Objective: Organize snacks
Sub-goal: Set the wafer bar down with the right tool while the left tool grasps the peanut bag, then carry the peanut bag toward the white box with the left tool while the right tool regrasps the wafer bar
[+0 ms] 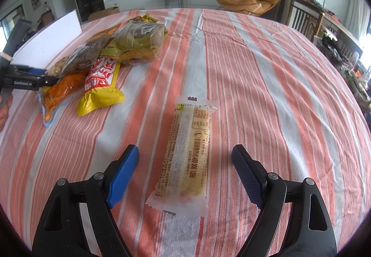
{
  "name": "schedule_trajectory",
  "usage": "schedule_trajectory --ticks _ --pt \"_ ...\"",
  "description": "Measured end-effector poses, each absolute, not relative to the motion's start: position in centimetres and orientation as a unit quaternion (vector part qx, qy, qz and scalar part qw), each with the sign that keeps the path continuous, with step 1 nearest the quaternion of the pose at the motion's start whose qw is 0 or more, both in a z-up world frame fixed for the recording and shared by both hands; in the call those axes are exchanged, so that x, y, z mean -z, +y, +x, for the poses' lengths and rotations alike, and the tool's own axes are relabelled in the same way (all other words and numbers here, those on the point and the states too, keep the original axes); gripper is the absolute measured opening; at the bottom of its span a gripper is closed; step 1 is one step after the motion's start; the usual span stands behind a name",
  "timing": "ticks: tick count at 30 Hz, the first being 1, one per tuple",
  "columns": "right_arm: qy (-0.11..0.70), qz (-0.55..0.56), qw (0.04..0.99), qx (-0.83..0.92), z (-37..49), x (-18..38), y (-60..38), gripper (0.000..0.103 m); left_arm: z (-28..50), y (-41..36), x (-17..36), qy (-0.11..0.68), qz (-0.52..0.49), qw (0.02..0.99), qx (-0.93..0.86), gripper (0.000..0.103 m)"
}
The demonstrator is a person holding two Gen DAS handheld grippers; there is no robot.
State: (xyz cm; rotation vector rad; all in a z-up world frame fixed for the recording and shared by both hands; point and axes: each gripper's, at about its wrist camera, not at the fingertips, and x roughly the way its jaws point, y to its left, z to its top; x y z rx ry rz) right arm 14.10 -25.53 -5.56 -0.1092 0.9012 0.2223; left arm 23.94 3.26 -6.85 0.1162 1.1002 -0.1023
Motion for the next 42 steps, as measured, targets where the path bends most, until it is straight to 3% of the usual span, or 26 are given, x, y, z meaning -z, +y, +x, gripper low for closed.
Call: schedule_trajectory --ticks 4,6,9,16,17,19,21,23,29,30,31,32,36,42 --pt "0.435 -0.052 0.892 -0.108 14.5 5.6 -25.4 0.086 17.1 3.7 6.8 0.523 0.041 0.851 0.022 0.065" --pt "0.435 -0.052 0.892 -0.109 14.5 5.7 -25.4 0.086 15.0 4.0 7.1 0.529 0.034 0.848 0.021 0.078" --pt "0.435 -0.053 0.892 -0.108 14.5 5.7 -25.4 0.086 13.7 4.7 7.6 0.536 0.016 0.843 0.035 0.086" --pt "0.435 -0.044 0.891 -0.12 14.7 5.6 -25.7 0.087 15.8 5.1 7.8 0.537 0.007 0.844 0.015 0.087" --pt "0.443 -0.037 0.886 -0.132 14.9 5.4 -26.1 0.086 15.8 5.0 7.7 0.536 0.009 0.844 0.016 0.085" --pt "0.473 0.019 0.869 -0.144 15.9 4.7 -27.8 0.086 15.7 5.0 7.4 0.526 0.009 0.85 0.018 0.065" --pt "0.506 0.092 0.847 -0.136 16.7 4.2 -29.5 0.086 15.1 5.2 7.2 0.519 0.011 0.854 0.018 0.062" --pt "0.537 0.098 0.829 -0.123 17.2 4.2 -29.4 0.086 14.2 5.3 7.1 0.509 0.011 0.86 0.014 0.059" --pt "0.535 -0.034 0.835 -0.119 17.9 4.0 -23.9 0.083 11.3 7.0 5.3 0.491 -0.075 0.867 0.04 0.058" --pt "0.531 -0.039 0.84 -0.109 18.3 4.1 -23.7 0.077 11.0 7.0 4.9 0.486 -0.083 0.869 0.047 0.058" --pt "0.532 -0.039 0.84 -0.098 18.5 4.3 -23.7 0.042 10.4 7.0 4.3 0.48 -0.089 0.871 0.052 0.058" --pt "0.534 -0.038 0.841 -0.083 18.7 4.4 -24.0 0.031 9.7 7.1 3.6 0.471 -0.096 0.875 0.059 0.058" --pt "0.543 0.015 0.835 -0.086 18.4 3.5 -25.4 0.031 8.5 7.6 1.1 0.446 -0.137 0.881 0.083 0.058" --pt "0.482 0.102 0.847 -0.201 16.3 -3.9 -20.1 0.031 7.4 13.4 -4.0 0.407 -0.199 0.889 0.072 0.058"
